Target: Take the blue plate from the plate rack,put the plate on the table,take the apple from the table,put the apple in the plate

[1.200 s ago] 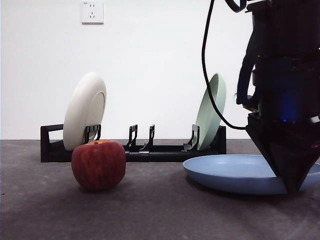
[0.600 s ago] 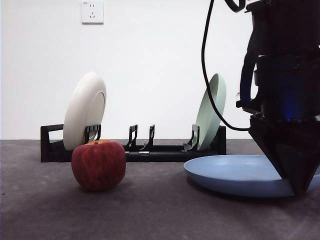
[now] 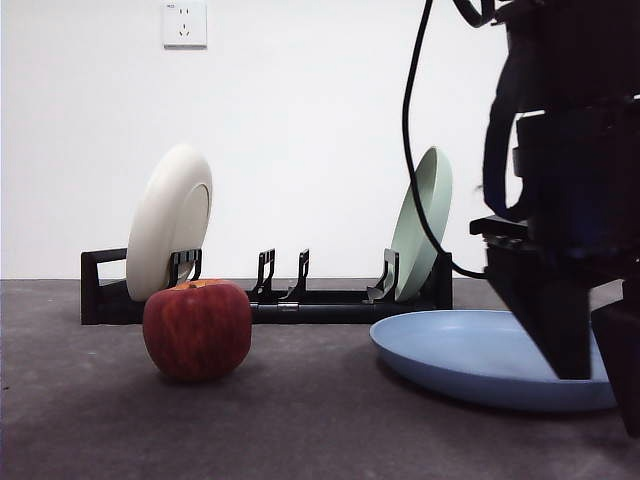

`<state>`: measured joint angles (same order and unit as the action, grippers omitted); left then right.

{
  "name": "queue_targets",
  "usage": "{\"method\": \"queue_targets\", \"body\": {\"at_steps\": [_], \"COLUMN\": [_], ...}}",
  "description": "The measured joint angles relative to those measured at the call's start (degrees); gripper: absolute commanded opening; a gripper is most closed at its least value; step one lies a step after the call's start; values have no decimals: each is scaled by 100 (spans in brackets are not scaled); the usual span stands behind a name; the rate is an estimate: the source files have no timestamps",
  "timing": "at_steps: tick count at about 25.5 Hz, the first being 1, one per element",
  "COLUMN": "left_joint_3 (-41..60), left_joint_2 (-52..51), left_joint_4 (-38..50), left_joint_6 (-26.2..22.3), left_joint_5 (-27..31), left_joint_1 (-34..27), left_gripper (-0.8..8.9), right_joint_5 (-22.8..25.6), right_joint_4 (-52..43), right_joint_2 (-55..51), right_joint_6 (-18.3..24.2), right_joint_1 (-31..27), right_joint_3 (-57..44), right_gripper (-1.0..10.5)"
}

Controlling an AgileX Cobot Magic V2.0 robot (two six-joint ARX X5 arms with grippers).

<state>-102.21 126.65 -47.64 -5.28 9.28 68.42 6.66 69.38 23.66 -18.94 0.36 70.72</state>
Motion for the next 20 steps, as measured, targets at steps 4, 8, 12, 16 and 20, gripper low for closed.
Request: {"method": "queue_targets", "body": {"at_steps": [4, 8, 12, 16, 20], "left_joint_3": [-109, -184, -197, -236, -236], "left_joint_2": [-4, -256, -927, -1891, -2994], "left_joint_4": [-291, -402, -516, -973, -1281], "left_joint_6": [2, 2, 46, 133, 155], "left_joint_5": [0, -2, -4, -4, -2], "left_joint_1": [-4, -4, 0, 0, 0], "left_gripper": [256, 251, 250, 223, -19], "right_joint_5": [0, 0, -22, -616, -1707], "right_joint_4": [0, 0, 2, 0, 0], "right_joint_2": [0, 0, 0, 39, 393], "right_joint_6": [0, 2, 2, 101, 553], "right_joint_1": [0, 0, 0, 0, 0], "right_joint_3": [0, 0, 0, 0, 2], "right_gripper": [-1, -1, -1, -1, -3]}}
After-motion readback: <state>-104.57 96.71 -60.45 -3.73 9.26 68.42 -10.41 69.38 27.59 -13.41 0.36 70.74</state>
